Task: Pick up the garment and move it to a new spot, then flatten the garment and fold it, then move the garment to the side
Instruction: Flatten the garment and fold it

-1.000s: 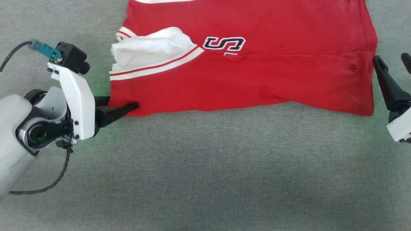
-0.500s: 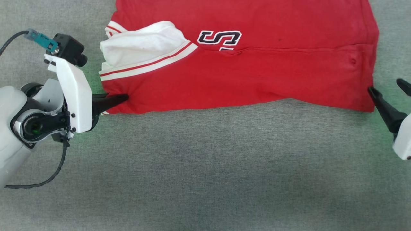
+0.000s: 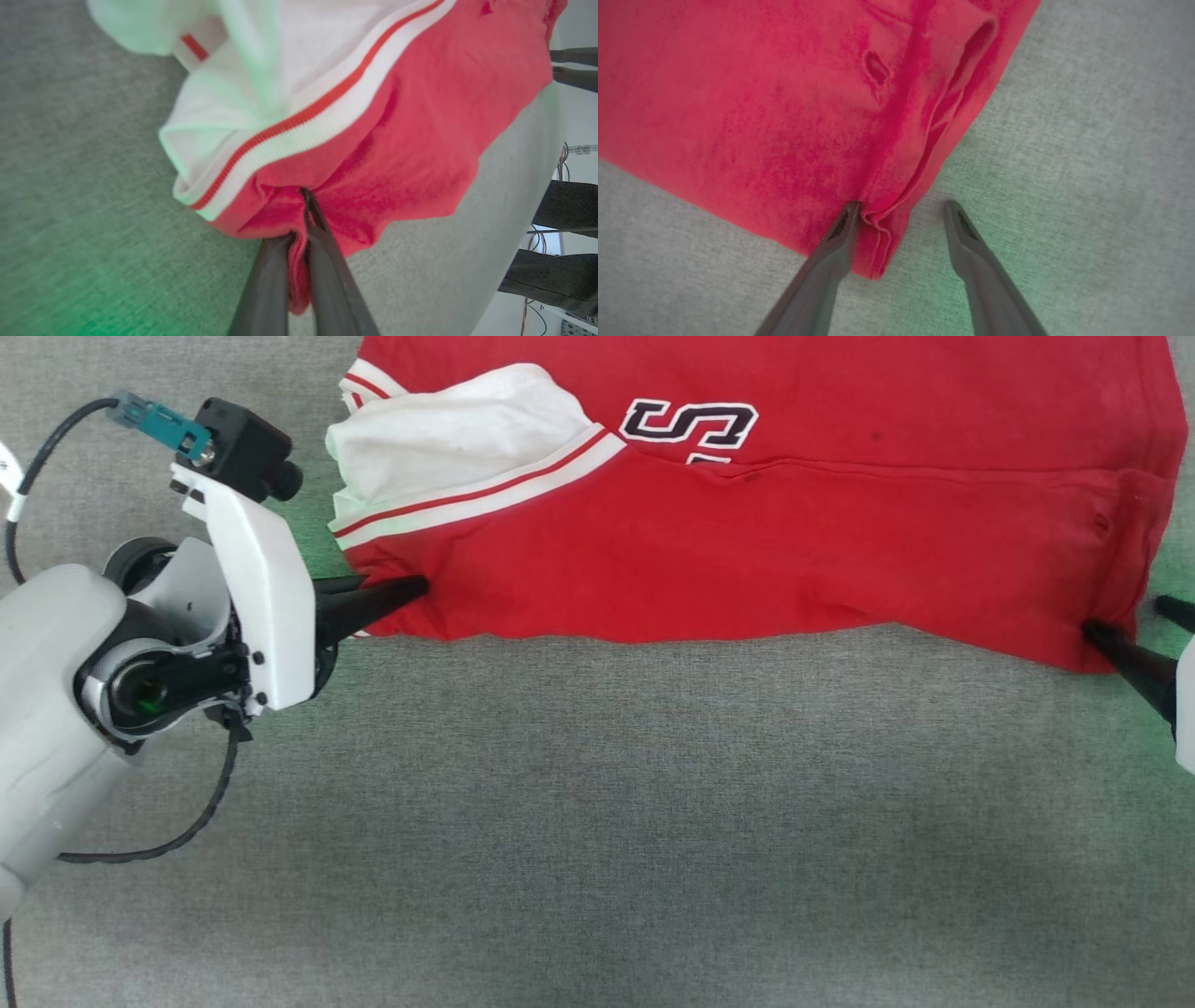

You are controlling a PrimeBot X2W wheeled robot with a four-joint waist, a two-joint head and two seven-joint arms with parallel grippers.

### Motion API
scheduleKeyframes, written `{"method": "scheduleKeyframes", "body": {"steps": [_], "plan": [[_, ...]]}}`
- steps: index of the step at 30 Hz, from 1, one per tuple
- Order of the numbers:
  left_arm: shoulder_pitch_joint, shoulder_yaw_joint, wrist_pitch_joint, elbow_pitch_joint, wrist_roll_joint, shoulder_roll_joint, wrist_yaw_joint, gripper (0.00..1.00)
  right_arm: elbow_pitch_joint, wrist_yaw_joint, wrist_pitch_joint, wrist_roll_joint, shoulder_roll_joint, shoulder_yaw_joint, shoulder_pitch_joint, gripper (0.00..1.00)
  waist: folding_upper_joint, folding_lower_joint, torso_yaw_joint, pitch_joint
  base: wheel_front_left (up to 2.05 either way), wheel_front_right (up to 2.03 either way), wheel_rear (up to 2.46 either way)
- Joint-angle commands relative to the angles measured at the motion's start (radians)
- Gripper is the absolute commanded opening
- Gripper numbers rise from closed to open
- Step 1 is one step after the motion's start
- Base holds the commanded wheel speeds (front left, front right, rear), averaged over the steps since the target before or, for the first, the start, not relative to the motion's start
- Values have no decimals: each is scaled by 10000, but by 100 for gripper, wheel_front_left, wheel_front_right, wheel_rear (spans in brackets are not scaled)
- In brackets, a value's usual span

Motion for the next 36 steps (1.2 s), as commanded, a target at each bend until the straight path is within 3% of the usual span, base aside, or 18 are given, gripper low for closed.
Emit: {"method": "scheduleKeyframes", "body": {"steps": [1,2,10,28,33,34,35,36], "plan": [[305,-417,14,79,166,-434,57,0,230,11,181,127,250,341,150,21,-1,0,45,-8,0,0,0],[299,-445,-45,76,179,-449,57,0,260,9,202,170,261,315,140,0,-1,0,67,-21,0,0,0],[530,-477,-619,-143,-101,-287,46,0,144,4,174,215,15,3,167,0,-1,0,236,-476,0,0,0],[2506,-911,-2333,-3468,-508,1833,44,0,-1144,4,852,1410,-966,-918,2651,0,-1,0,498,-1363,0,0,0],[2823,-1065,-2546,-3661,-361,1928,44,0,-1336,4,694,1383,-880,-1138,3070,0,-1,0,524,-1268,0,0,0],[2831,-1048,-2614,-3574,-373,1902,44,2,-1364,4,611,1369,-851,-1128,3044,0,-1,0,518,-1261,0,0,0],[2819,-993,-2704,-3472,-403,1864,44,18,-1386,4,462,1283,-825,-1141,2963,0,-1,0,510,-1254,0,0,0],[2816,-976,-2739,-3386,-478,1825,44,36,-1394,4,284,1174,-769,-1163,2869,35,-1,0,494,-1252,0,0,0]]}}
